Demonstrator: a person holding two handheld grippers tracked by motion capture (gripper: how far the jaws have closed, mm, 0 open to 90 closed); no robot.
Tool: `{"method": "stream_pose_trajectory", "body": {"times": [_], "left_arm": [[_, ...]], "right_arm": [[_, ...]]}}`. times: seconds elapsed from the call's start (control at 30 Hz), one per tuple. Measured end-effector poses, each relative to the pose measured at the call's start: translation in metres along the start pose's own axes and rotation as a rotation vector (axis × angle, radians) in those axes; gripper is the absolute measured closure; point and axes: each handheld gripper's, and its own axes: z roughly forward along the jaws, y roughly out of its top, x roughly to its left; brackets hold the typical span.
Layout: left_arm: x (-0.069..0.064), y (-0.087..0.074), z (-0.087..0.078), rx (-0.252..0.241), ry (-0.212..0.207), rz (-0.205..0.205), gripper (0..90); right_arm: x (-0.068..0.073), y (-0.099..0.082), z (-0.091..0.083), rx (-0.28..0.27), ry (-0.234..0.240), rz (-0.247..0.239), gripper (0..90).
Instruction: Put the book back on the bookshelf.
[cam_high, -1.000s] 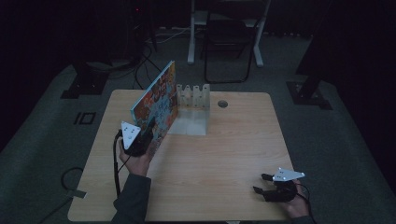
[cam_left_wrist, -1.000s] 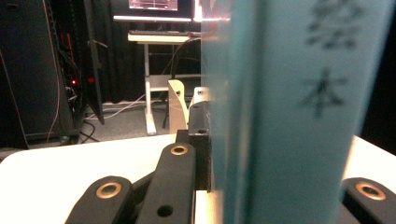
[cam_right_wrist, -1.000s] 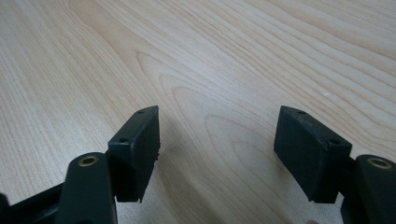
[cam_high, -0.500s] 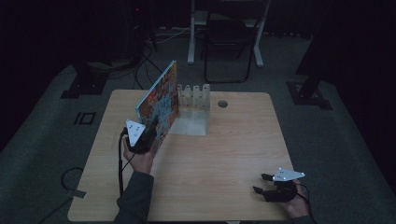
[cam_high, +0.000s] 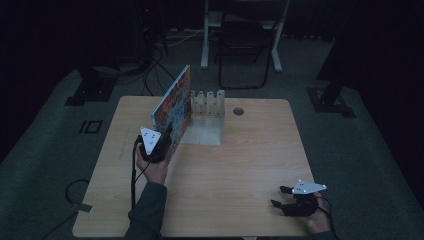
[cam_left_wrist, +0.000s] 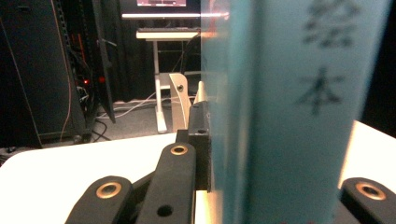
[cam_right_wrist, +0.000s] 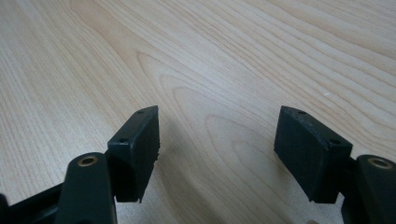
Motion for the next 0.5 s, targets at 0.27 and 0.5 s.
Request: {"method": "stream_pose_trajectory", "body": {"times": [0.27,0.5], "left_arm": [[-0.003,-0.005,0.008,0.006,0.012,0.001,81.2],[-0.004,-0.006,0.014,0.005,0.026,0.000,81.2]], "right_arm": [[0.000,0.000,0.000,0.000,0.002,0.002,30.5],[-0.001,0.000,0.000,-0.001,0.005,0.003,30.5]]}}
